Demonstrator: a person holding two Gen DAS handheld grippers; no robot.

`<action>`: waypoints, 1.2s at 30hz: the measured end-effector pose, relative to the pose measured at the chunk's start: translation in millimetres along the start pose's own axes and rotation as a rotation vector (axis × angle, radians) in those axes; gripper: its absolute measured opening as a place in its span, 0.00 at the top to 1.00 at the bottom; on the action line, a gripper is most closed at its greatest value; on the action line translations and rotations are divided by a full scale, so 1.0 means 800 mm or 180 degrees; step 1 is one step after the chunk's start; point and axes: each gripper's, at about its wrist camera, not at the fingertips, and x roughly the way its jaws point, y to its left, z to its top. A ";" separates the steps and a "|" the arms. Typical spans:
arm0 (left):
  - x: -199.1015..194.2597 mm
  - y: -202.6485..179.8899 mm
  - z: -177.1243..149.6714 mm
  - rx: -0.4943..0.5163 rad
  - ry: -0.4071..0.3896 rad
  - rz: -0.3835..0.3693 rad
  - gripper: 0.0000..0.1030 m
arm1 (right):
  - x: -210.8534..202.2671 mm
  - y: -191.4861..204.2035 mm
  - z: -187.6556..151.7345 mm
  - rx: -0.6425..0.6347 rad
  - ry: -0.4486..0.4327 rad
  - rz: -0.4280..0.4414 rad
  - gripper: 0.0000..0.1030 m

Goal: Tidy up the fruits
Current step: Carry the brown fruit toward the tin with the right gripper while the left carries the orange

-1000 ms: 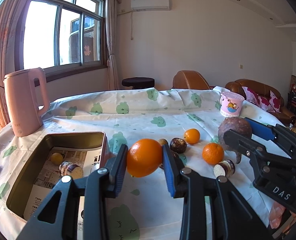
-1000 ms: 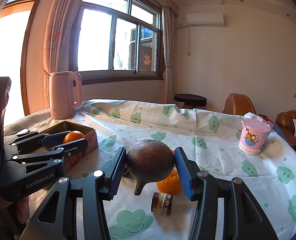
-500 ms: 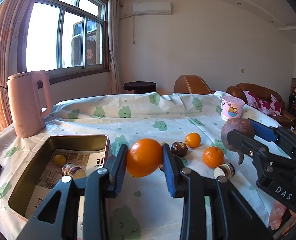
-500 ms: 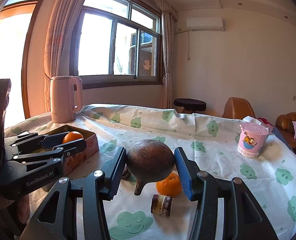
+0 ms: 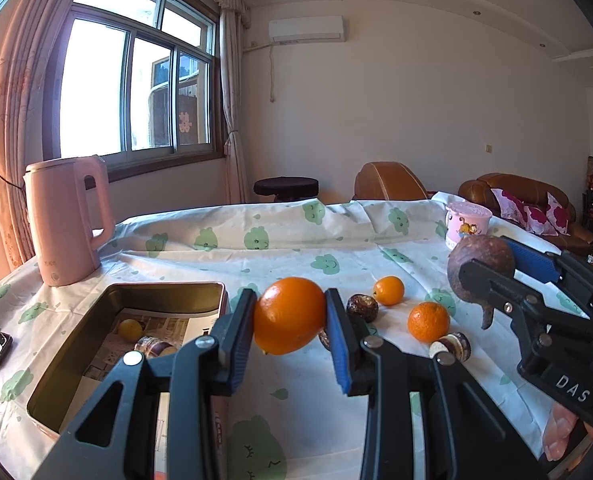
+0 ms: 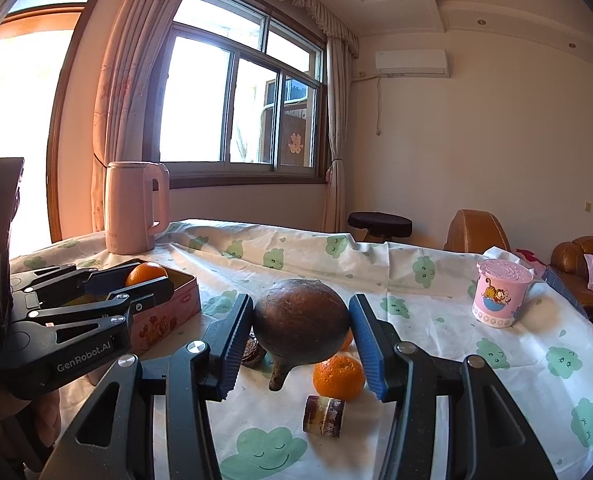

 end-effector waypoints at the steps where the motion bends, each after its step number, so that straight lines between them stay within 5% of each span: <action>1: -0.001 0.000 0.000 0.0001 -0.0013 0.0004 0.65 | -0.001 0.001 0.000 -0.0007 -0.0008 -0.0003 0.50; 12: -0.006 0.009 0.000 -0.0030 -0.0040 0.0110 0.65 | 0.000 0.013 0.003 -0.0151 -0.0018 0.0001 0.50; 36: -0.013 0.102 0.004 -0.0246 0.0087 0.0660 0.65 | 0.034 0.086 0.039 -0.0309 -0.0020 0.0494 0.50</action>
